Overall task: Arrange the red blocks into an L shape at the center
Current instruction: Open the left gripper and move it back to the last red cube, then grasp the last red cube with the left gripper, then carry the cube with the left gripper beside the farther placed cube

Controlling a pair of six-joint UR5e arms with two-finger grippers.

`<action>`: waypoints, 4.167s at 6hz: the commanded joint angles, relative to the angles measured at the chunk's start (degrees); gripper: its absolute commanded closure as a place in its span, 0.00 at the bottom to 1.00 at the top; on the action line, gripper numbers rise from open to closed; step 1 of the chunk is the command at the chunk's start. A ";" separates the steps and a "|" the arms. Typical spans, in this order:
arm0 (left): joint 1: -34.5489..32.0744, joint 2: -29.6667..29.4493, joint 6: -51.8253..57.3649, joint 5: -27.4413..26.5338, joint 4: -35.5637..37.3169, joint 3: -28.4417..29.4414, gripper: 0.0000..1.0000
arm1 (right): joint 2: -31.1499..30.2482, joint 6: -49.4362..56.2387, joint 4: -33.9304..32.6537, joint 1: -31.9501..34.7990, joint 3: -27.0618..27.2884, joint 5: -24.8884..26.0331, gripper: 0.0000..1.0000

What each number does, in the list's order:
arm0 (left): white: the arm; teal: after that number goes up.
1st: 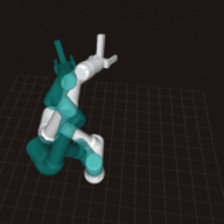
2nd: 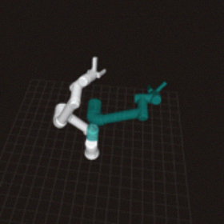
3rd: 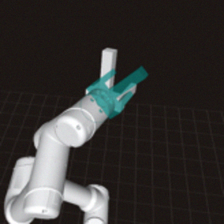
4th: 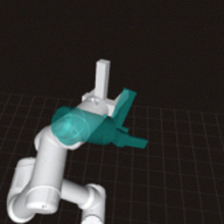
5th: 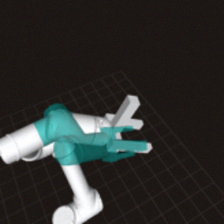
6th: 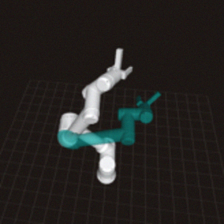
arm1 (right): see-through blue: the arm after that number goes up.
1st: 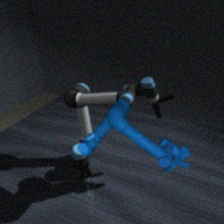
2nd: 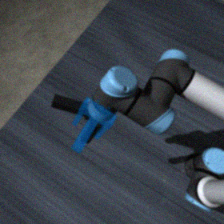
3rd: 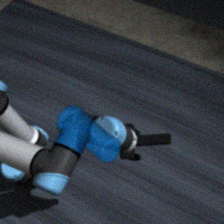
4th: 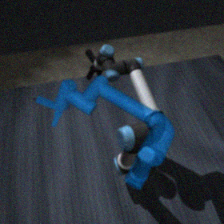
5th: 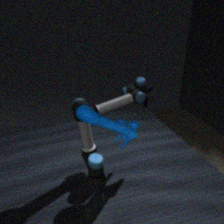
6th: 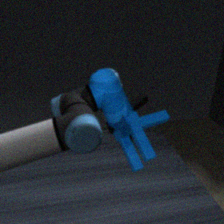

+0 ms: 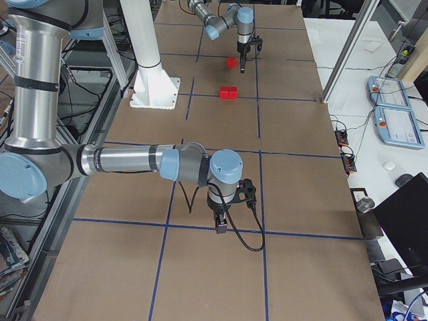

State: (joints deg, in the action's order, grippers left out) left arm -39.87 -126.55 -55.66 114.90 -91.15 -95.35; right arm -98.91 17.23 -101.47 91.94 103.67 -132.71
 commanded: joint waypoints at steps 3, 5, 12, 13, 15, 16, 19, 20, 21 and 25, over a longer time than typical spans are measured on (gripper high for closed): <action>-1.89 20.97 14.79 0.15 -18.46 -7.06 0.00 | 0.03 0.00 -0.04 0.00 -0.05 -0.09 0.00; 0.47 20.21 13.83 -2.20 -18.98 -5.38 0.00 | 0.03 0.00 -0.04 0.00 -0.14 -0.01 0.00; 3.57 17.13 12.33 -2.22 -18.72 -0.18 0.33 | 0.12 0.09 0.05 0.00 -0.58 -0.01 0.00; 3.57 17.04 12.42 -2.05 -18.45 -0.27 0.73 | 0.20 0.09 0.05 0.00 -0.58 -0.01 0.00; 2.17 14.08 11.03 -1.96 -14.45 -1.23 0.95 | 0.20 0.00 0.05 0.00 -0.49 -0.01 0.00; 1.99 8.92 1.62 -2.22 -8.14 -1.32 0.95 | 0.20 0.00 0.05 0.00 -0.49 -0.09 0.00; 2.42 6.94 -35.51 -2.48 -7.03 -2.46 0.95 | 0.20 0.00 0.05 0.00 -0.58 -0.01 0.00; 2.60 5.80 -55.15 -2.57 -6.94 -2.64 0.94 | 0.20 0.00 0.05 0.00 -0.58 -0.01 0.00; 2.77 4.40 -64.57 -2.66 -5.89 -2.64 0.93 | 0.20 0.00 0.05 0.00 -0.58 -0.01 0.00; 3.74 0.08 -111.14 -4.33 2.73 -0.02 0.89 | 0.38 0.00 0.13 0.00 -0.49 -0.01 0.00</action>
State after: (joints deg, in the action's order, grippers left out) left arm -36.42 -126.23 -156.72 110.61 -89.00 -96.22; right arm -98.55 17.23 -101.36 91.94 103.17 -132.71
